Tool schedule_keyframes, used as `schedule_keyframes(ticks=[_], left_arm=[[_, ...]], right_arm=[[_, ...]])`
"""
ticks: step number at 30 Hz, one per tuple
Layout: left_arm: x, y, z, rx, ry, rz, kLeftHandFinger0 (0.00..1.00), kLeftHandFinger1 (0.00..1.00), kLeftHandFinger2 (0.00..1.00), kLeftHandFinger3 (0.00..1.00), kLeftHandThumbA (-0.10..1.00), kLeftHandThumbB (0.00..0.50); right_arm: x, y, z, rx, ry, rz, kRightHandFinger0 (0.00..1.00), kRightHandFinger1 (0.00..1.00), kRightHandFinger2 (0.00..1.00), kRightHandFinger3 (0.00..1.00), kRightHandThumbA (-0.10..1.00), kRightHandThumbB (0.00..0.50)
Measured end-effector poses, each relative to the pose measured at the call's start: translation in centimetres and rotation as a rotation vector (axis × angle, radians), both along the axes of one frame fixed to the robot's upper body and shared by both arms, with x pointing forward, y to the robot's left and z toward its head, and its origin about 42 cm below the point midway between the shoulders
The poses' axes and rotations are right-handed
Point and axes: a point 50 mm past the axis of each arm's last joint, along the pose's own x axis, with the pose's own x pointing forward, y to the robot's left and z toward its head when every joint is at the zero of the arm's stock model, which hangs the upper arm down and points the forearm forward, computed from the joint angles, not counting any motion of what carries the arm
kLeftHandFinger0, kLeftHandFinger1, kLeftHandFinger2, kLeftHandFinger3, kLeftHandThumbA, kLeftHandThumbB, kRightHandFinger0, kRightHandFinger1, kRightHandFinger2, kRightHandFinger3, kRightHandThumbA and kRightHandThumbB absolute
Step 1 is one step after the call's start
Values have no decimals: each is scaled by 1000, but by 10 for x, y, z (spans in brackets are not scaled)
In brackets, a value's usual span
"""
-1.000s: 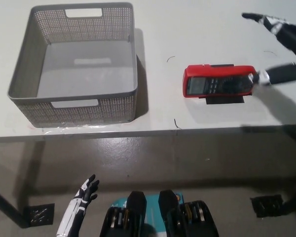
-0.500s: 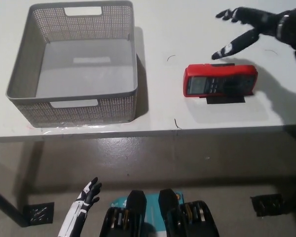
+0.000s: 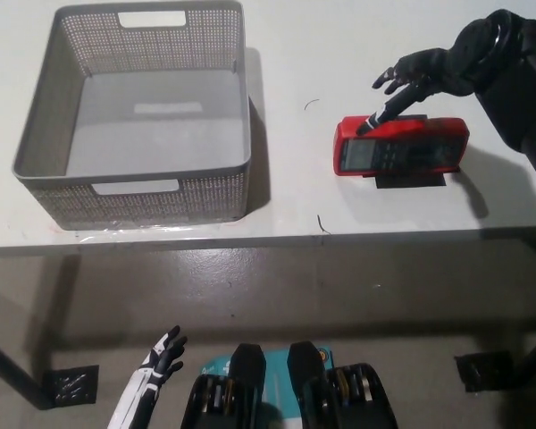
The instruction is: Use the right hand to pick up a multimeter on the right side and put it into a container on the left side
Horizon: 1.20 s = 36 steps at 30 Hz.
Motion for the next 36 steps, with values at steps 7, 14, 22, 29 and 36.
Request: schedule_keyframes(ticks=[7,14,22,29,36], left_arm=[[0,0,1,0,-10,-3,1000,1000,1000,1000,1000,500],[0,-1,1,0,-11,-8,1000,1000,1000,1000,1000,497],[1,-1,2,2,-22,-15,1000,1000,1000,1000,1000,494],[1,-3,2,15,-32,-28,1000,1000,1000,1000,1000,487],[3,-5,3,12,-39,-39,1000,1000,1000,1000,1000,500]], right_arm=[[0,1,-7,-39,13,2,1000,1000,1000,1000,1000,500],[-2,-6,-20,-123,34,41,1000,1000,1000,1000,1000,458],[-3,-5,-36,-253,22,79,1000,1000,1000,1000,865,500],[-7,-10,-60,-331,-21,102,1000,1000,1000,1000,645,500],[-11,-13,-91,-271,-166,44,677,834,1000,1000,183,404]])
